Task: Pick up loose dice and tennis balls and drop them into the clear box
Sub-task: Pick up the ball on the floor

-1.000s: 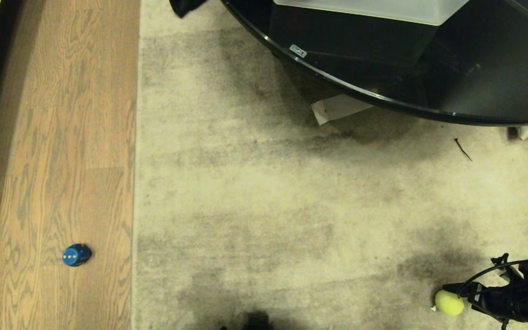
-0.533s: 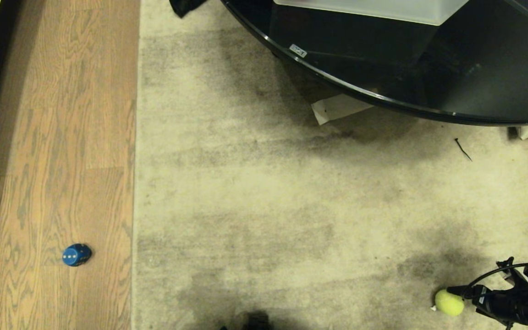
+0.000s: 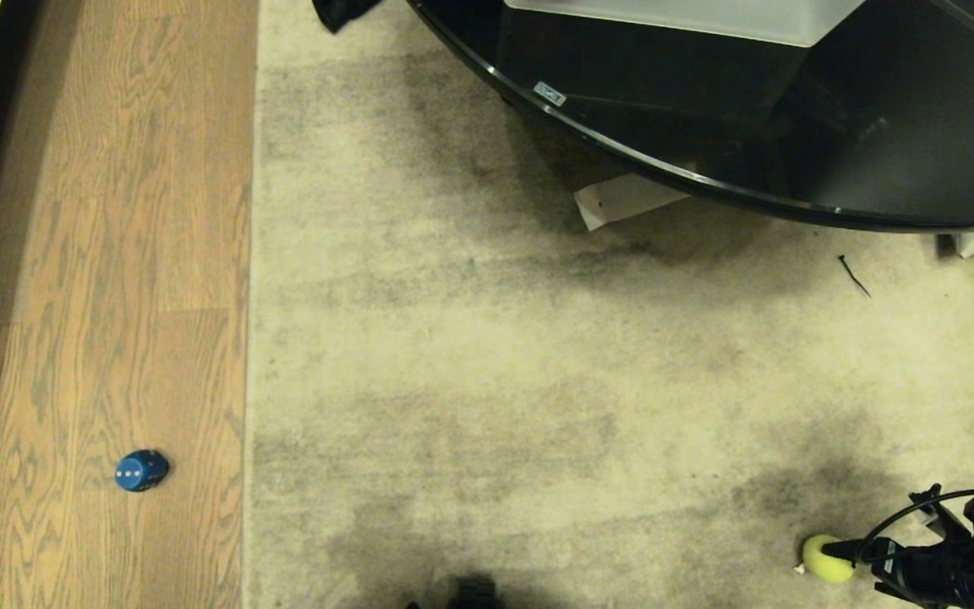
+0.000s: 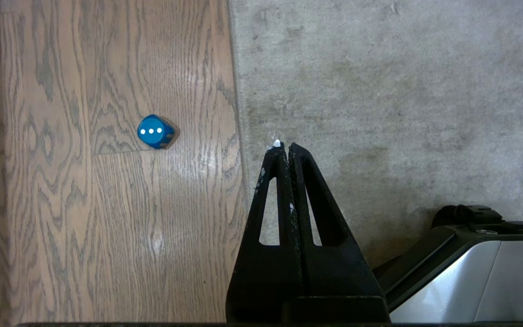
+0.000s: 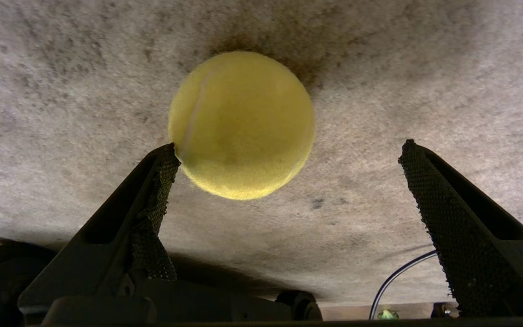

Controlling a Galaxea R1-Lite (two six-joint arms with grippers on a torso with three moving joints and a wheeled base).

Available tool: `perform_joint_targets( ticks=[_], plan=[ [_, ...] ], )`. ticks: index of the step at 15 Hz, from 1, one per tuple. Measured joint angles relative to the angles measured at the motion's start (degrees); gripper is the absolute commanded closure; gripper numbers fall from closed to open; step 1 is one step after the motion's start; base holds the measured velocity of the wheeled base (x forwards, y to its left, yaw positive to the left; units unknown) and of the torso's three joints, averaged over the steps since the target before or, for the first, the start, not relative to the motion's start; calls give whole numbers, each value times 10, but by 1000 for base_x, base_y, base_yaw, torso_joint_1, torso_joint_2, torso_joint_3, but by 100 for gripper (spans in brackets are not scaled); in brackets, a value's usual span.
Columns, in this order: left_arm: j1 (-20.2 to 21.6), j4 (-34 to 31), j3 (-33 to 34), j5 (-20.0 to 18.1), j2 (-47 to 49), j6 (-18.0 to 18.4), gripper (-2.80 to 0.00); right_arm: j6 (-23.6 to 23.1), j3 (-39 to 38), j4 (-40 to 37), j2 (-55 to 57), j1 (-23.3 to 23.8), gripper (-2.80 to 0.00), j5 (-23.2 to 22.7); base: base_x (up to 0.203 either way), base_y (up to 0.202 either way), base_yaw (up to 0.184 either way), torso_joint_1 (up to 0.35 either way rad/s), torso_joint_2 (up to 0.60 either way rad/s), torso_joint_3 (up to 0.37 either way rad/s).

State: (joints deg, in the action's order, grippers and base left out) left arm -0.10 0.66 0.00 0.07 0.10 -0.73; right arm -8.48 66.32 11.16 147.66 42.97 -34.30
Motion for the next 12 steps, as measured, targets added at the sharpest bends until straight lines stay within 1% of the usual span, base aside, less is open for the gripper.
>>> perform_joint_targets(
  ticks=[12],
  plan=[
    [0, 0, 0, 0, 0, 1, 0, 3, 19, -2, -1, -2, -280, -1, 0, 0, 0, 0, 0, 0]
  ],
)
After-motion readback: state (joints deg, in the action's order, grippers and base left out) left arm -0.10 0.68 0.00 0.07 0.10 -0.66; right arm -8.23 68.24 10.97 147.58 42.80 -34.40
